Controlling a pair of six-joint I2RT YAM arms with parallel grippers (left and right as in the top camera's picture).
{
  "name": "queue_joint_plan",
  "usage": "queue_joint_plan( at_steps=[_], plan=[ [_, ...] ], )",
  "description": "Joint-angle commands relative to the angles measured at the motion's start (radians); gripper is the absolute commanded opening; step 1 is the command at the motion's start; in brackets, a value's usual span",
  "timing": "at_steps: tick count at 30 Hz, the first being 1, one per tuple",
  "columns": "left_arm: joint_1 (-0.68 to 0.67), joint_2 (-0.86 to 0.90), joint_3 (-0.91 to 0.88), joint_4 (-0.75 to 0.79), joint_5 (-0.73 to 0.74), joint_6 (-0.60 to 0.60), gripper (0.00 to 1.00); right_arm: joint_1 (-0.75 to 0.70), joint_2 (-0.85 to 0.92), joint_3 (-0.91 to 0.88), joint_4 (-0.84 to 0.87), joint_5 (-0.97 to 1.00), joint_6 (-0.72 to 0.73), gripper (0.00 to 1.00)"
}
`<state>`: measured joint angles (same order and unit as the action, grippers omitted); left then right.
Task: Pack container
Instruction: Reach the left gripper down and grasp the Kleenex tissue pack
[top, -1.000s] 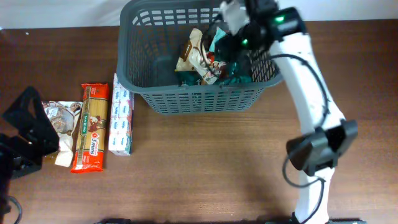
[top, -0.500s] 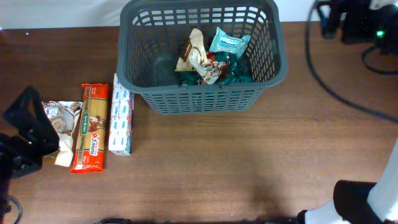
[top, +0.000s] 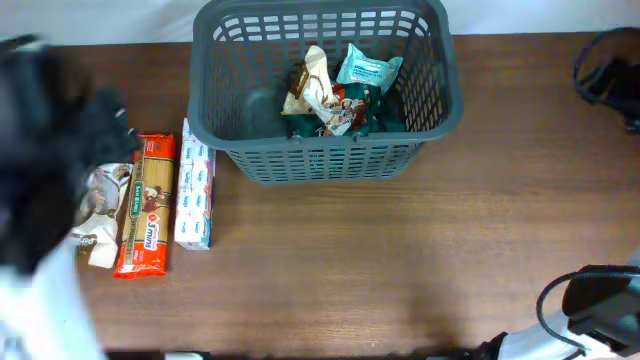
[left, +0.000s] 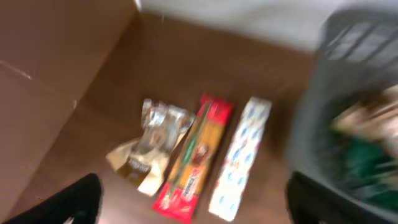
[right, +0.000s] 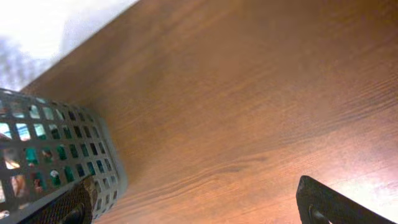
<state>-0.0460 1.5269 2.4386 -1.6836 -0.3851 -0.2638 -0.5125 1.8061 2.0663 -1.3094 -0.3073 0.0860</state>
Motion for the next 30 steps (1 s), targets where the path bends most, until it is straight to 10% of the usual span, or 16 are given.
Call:
queue_joint_plan(
  at_steps=[1, 4, 30],
  plan=[
    [0.003, 0.209, -0.175, -0.002, -0.063, 0.011, 0.78, 0.003, -0.012, -0.053, 0.005, 0.005, 0.012, 0.99],
    [0.014, 0.329, -0.285, -0.003, 0.019, 0.011, 0.67, 0.002, -0.012, -0.057, 0.005, 0.005, 0.012, 0.99],
    [0.268, 0.345, -0.999, 0.517, 0.606, 0.446, 0.76, 0.002, -0.012, -0.057, 0.004, 0.005, 0.012, 0.99]
  ],
)
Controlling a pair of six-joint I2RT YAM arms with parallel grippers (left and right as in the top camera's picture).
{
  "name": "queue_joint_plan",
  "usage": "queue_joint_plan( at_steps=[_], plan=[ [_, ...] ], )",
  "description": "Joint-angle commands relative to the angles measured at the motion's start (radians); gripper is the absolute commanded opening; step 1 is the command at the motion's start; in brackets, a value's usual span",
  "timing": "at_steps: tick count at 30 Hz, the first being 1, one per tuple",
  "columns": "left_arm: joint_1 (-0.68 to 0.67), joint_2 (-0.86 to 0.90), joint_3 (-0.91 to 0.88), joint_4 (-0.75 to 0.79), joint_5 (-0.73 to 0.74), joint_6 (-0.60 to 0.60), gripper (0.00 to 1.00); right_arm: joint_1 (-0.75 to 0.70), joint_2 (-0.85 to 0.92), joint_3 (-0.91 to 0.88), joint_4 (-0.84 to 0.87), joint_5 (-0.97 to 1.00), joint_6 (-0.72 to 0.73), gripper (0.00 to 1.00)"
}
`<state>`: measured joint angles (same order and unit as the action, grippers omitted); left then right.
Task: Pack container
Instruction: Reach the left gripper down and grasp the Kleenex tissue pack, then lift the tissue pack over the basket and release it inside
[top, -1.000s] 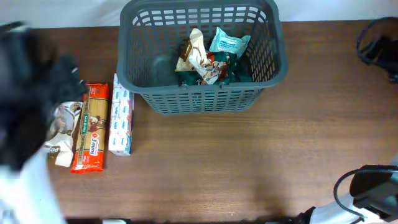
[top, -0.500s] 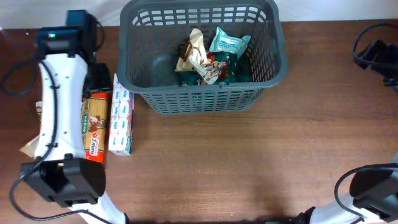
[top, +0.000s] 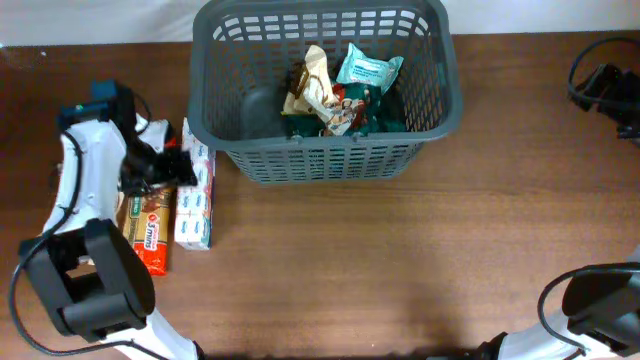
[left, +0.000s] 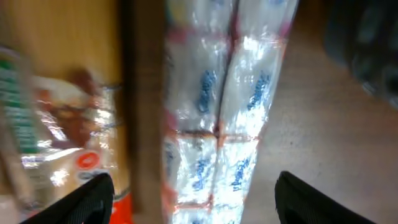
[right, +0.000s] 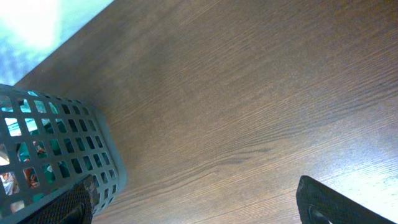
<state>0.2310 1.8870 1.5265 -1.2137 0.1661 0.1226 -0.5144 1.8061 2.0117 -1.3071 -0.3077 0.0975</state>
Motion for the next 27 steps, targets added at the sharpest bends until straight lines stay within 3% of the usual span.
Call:
queue_joint_plan(
  at_steps=[1, 8, 10, 12, 13, 16, 18, 27],
  plan=[
    [-0.013, -0.014, -0.117, 0.069, 0.054, 0.059, 0.76, 0.004, -0.012, -0.003, 0.002, 0.005, 0.001, 0.99],
    [-0.014, -0.012, -0.272, 0.183, 0.067, 0.039, 0.75, 0.004, -0.012, -0.002, 0.002, 0.005, 0.001, 0.99],
    [-0.014, -0.011, -0.285, 0.188, 0.067, 0.036, 0.69, 0.004, -0.012, -0.002, 0.002, 0.005, 0.001, 0.99],
    [-0.014, -0.011, -0.285, 0.188, 0.067, 0.034, 0.53, 0.004, -0.012, -0.002, 0.002, 0.005, 0.001, 0.99],
    [-0.014, -0.011, -0.285, 0.185, 0.069, 0.016, 0.26, 0.004, -0.012, -0.003, 0.002, 0.004, 0.001, 0.99],
    [-0.014, -0.012, -0.284, 0.180, 0.109, 0.000, 0.07, 0.004, -0.012, -0.003, 0.002, 0.004, 0.001, 0.99],
    [-0.014, -0.016, -0.276, 0.177, 0.155, -0.002, 0.02, 0.004, -0.011, -0.003, 0.002, 0.004, 0.002, 0.99],
    [-0.012, -0.087, -0.034, 0.061, 0.203, -0.011, 0.02, 0.004, -0.012, -0.003, 0.000, 0.001, 0.001, 0.99]
  ],
)
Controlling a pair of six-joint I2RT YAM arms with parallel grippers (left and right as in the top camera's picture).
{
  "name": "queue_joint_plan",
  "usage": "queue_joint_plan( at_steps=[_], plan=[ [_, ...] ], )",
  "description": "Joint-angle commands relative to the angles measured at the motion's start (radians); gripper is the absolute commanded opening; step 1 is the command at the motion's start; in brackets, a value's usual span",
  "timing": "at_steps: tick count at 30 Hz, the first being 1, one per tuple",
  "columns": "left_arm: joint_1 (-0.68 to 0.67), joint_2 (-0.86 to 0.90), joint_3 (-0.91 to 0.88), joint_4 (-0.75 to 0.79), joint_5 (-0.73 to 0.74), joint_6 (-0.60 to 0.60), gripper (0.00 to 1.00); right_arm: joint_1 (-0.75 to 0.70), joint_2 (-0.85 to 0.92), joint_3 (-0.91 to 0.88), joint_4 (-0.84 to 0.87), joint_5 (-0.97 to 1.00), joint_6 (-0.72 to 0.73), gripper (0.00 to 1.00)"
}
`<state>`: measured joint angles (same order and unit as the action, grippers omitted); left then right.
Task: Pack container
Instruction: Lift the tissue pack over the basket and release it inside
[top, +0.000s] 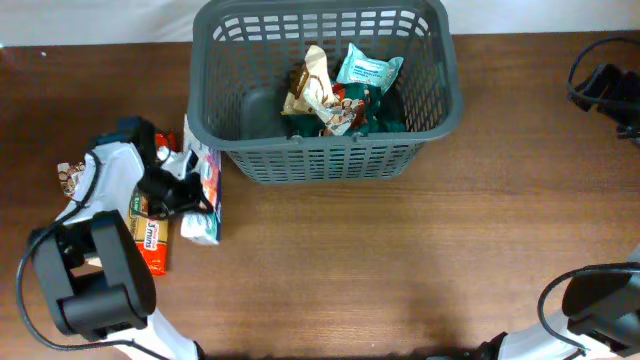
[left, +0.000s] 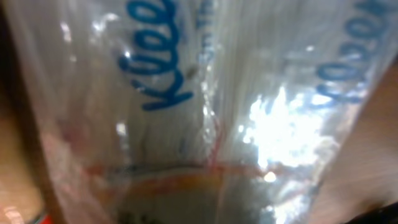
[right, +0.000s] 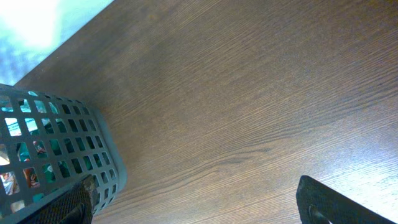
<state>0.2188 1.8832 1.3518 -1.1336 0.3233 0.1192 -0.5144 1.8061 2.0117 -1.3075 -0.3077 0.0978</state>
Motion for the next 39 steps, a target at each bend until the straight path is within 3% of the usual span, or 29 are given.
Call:
queue_joint_plan(
  at_steps=[1, 12, 18, 22, 24, 27, 32, 39],
  plan=[
    [0.003, -0.094, 0.195, -0.038, 0.024, -0.028, 0.02, 0.004, -0.011, -0.003, -0.001, 0.001, 0.001, 0.99],
    [-0.005, -0.134, 0.921, -0.225, -0.077, -0.066, 0.02, 0.004, -0.012, -0.003, -0.005, 0.001, 0.001, 0.99],
    [-0.209, -0.139, 1.224, -0.238, -0.077, 0.062, 0.02, 0.004, -0.011, -0.003, -0.005, 0.001, 0.001, 0.99],
    [-0.455, -0.123, 1.224, -0.266, -0.087, 0.234, 0.02, 0.004, -0.011, -0.003, -0.005, 0.001, 0.001, 0.99],
    [-0.567, -0.082, 1.188, -0.297, -0.188, 0.374, 0.02, 0.004, -0.012, -0.002, -0.005, 0.002, 0.001, 0.99],
    [-0.641, -0.025, 1.141, -0.291, -0.388, 0.461, 0.02, 0.004, -0.012, -0.003, -0.005, 0.002, 0.001, 0.99],
    [-0.656, 0.097, 1.102, -0.241, -0.556, 0.704, 0.02, 0.004, -0.012, -0.003, -0.005, 0.002, 0.001, 0.99],
    [-0.630, 0.266, 1.102, -0.192, -0.613, 0.807, 0.02, 0.004, -0.011, -0.003, -0.013, 0.002, 0.001, 0.99]
  ],
)
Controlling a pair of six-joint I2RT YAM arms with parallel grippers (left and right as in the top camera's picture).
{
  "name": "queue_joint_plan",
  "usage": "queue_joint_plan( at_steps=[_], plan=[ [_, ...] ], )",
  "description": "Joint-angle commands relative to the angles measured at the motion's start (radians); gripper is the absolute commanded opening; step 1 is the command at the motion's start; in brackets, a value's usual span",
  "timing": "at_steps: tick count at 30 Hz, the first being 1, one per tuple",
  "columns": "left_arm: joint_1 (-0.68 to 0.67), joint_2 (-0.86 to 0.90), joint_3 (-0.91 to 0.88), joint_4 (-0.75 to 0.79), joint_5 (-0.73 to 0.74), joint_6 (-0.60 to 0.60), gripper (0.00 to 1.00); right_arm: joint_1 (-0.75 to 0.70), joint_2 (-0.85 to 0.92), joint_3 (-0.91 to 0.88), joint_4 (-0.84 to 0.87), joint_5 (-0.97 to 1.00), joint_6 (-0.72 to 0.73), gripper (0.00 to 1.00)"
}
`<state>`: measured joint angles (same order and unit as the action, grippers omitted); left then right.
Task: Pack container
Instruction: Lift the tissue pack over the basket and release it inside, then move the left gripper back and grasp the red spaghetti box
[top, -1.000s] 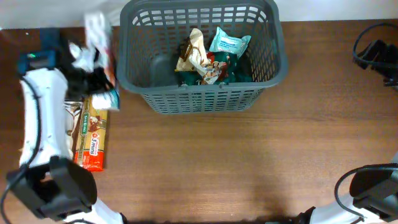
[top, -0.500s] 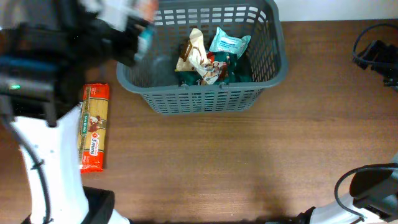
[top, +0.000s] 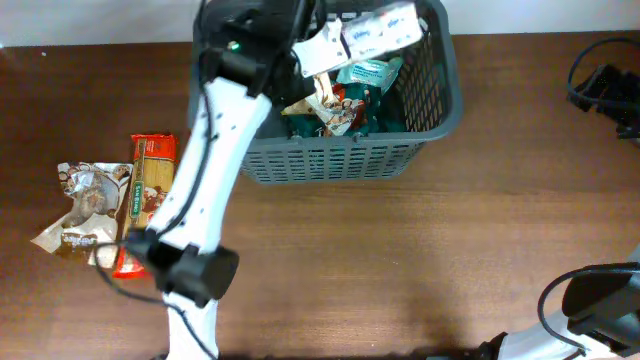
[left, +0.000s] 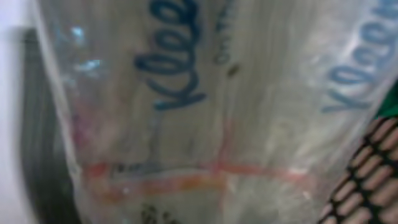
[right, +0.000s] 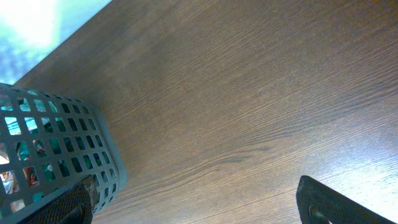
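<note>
A white tissue pack with blue print (top: 372, 28) hangs over the back of the grey slotted basket (top: 320, 165), with my left gripper (top: 318, 52) shut on its left end. The left wrist view is filled by the pack (left: 205, 93), which hides the fingers; basket mesh (left: 367, 168) shows at the right edge. Snack packets (top: 325, 100) and a teal packet (top: 368, 72) lie inside the basket. My right gripper (right: 199, 205) stands open over bare table at the far right, the basket's corner (right: 50, 155) to its left.
A red-and-orange pasta pack (top: 150, 195) and a crumpled brown-and-silver snack bag (top: 85, 200) lie on the brown table (top: 420, 260) left of the basket. My left arm (top: 205, 170) reaches across the basket's front left corner. Black cables (top: 600, 75) sit at the right edge.
My left gripper held the tissue pack tilted up just left of the basket; now it holds the pack over the back of the basket. The right arm has not moved.
The tissue pack first lay flat beside the pasta pack, with my left arm off to the left. Then my open left gripper was down over the pack. Then it was shut on the pack, tilted off the table, and now the pack hangs over the basket.
</note>
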<state>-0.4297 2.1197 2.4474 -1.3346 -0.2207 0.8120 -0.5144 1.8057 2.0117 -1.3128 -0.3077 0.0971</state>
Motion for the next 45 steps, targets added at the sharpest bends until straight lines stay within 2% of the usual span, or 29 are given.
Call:
queue_joint_plan(
  at_steps=[1, 4, 6, 7, 8, 9, 12, 16, 19, 20, 23, 26, 28, 32, 33, 34, 35, 38, 39, 45],
  plan=[
    [0.021, 0.042, 0.006, 0.009, -0.080, 0.115, 0.02, 0.004, -0.011, -0.003, -0.009, 0.002, 0.002, 0.99],
    [0.019, 0.057, 0.006, -0.006, -0.163, 0.104, 0.02, 0.004, -0.011, -0.003, -0.016, 0.002, 0.001, 0.99],
    [0.015, 0.051, 0.010, -0.012, -0.201, 0.089, 0.11, 0.004, -0.011, -0.003, -0.016, 0.002, 0.002, 0.99],
    [0.013, 0.046, 0.012, -0.011, -0.230, 0.063, 0.21, 0.004, -0.011, -0.003, -0.015, 0.002, 0.002, 0.99],
    [0.013, 0.039, 0.017, -0.012, -0.246, 0.039, 0.48, 0.004, -0.011, -0.003, -0.015, 0.002, 0.002, 0.99],
    [0.013, 0.026, 0.025, -0.013, -0.252, 0.002, 0.99, 0.004, -0.011, -0.003, -0.016, 0.002, 0.002, 0.99],
    [0.014, -0.019, 0.055, -0.021, -0.249, -0.111, 0.99, 0.004, -0.011, -0.003, -0.015, 0.002, 0.002, 0.99],
    [0.015, -0.109, 0.118, -0.105, -0.249, -0.166, 0.99, 0.004, -0.011, -0.002, -0.016, 0.002, 0.002, 0.99],
    [0.041, -0.227, 0.132, -0.127, -0.253, -0.290, 0.99, 0.004, -0.011, -0.003, -0.018, 0.002, 0.002, 0.99],
    [0.074, -0.280, 0.132, -0.144, -0.252, -0.355, 0.99, 0.004, -0.011, -0.003, -0.018, 0.002, 0.002, 0.99],
    [0.177, -0.369, 0.129, -0.189, -0.237, -0.452, 0.99, 0.004, -0.011, -0.002, -0.018, 0.002, 0.002, 0.99],
    [0.352, -0.457, 0.089, -0.213, -0.101, -0.517, 0.99, 0.004, -0.011, -0.002, -0.018, 0.002, 0.002, 0.99],
    [0.502, -0.506, 0.017, -0.224, -0.018, -0.574, 0.99, 0.004, -0.011, -0.003, -0.018, 0.002, 0.002, 0.99],
    [0.755, -0.547, -0.189, -0.220, 0.056, -0.713, 0.99, 0.004, -0.011, -0.003, -0.018, 0.002, 0.002, 0.99],
    [0.838, -0.538, -0.312, -0.230, 0.097, -0.767, 0.99, 0.004, -0.011, -0.003, -0.018, 0.002, 0.002, 0.99],
    [0.864, -0.530, -0.380, -0.230, 0.124, -0.767, 0.99, 0.004, -0.011, -0.003, -0.018, 0.002, 0.001, 0.99],
    [0.886, -0.511, -0.508, -0.214, 0.165, -0.767, 0.99, 0.004, -0.011, -0.003, -0.018, 0.002, 0.002, 0.99],
    [0.881, -0.472, -0.688, -0.140, 0.176, -0.767, 0.99, 0.004, -0.011, -0.003, -0.014, 0.002, 0.002, 0.99],
    [0.870, -0.441, -0.790, -0.069, 0.177, -0.766, 1.00, 0.004, -0.011, -0.002, -0.013, 0.002, 0.002, 0.99],
    [0.794, -0.324, -0.957, 0.132, 0.141, -0.666, 0.99, 0.004, -0.011, -0.003, -0.011, 0.002, 0.002, 0.99]
  ],
)
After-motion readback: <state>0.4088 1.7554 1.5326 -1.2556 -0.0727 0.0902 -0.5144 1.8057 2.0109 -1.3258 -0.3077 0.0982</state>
